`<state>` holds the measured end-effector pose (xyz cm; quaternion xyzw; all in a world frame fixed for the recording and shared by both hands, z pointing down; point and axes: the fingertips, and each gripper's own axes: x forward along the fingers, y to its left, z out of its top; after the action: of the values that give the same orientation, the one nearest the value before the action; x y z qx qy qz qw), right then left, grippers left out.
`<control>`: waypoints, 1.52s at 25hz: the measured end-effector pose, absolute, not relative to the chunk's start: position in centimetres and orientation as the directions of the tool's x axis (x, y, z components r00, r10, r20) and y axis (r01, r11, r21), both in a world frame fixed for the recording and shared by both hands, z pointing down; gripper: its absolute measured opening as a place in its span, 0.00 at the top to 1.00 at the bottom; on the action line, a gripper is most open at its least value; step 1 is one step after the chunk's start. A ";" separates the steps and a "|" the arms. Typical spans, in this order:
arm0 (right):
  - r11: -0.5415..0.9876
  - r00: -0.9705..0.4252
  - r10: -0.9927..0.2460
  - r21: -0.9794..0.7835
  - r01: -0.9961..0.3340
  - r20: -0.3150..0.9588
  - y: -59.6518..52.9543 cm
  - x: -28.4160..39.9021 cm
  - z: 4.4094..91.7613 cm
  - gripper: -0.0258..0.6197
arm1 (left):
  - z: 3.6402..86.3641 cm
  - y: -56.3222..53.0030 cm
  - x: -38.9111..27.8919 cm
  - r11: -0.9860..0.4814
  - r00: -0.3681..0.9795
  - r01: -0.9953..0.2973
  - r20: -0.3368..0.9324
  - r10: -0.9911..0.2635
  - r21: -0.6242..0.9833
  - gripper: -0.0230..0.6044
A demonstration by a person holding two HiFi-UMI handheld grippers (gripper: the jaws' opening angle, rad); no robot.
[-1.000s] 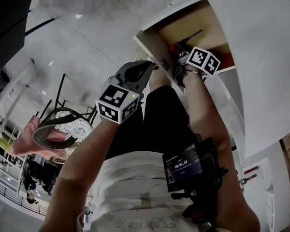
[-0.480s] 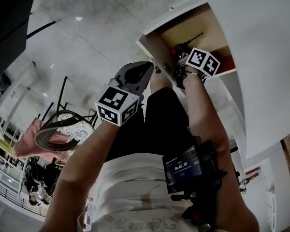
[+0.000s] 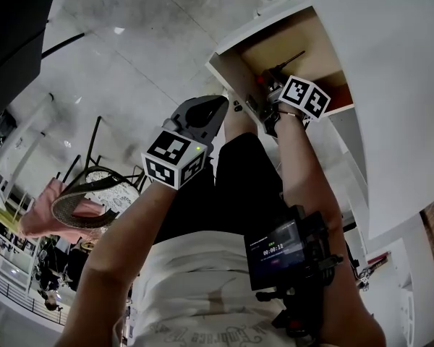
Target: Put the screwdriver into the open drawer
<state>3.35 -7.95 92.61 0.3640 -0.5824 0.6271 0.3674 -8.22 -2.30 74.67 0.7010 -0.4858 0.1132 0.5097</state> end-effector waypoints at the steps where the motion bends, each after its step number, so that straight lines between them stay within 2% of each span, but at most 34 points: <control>1: -0.049 -0.463 0.035 -0.461 -0.886 0.886 -7.9 3.5 92.5 0.69 | 74.6 -2.2 -8.2 -0.009 0.503 -0.796 0.654 -0.565 0.605 0.93; 6: -0.004 -0.459 -0.001 -0.459 -0.888 0.888 -8.6 4.1 91.0 0.69 | 74.0 -2.3 -8.2 -0.025 0.505 -0.799 0.649 -0.569 0.600 0.93; 14: 0.206 -0.431 -0.067 -0.410 -0.888 0.900 -9.5 3.5 87.3 0.71 | 71.9 -2.5 -8.6 -0.053 0.517 -0.797 0.632 -0.577 0.602 0.93; 21: 0.247 -0.449 -0.115 -0.412 -0.877 0.886 -8.7 3.9 83.0 0.80 | 68.5 -2.1 -9.0 -0.104 0.520 -0.811 0.627 -0.580 0.576 0.93; 33: 0.390 -0.532 -0.203 -0.431 -0.814 0.822 -7.9 3.4 72.5 0.87 | 61.4 -1.5 -7.3 -0.225 0.564 -0.806 0.592 -0.576 0.548 0.93; 38: 0.400 -0.587 -0.270 -0.465 -0.790 0.763 -7.2 3.0 67.6 0.90 | 58.4 -1.4 -6.7 -0.302 0.588 -0.798 0.564 -0.580 0.521 0.93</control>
<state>2.98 -7.25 67.62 0.3394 -0.7802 0.4297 0.3023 -6.67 -1.45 58.45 0.7953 -0.4334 0.1357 0.4015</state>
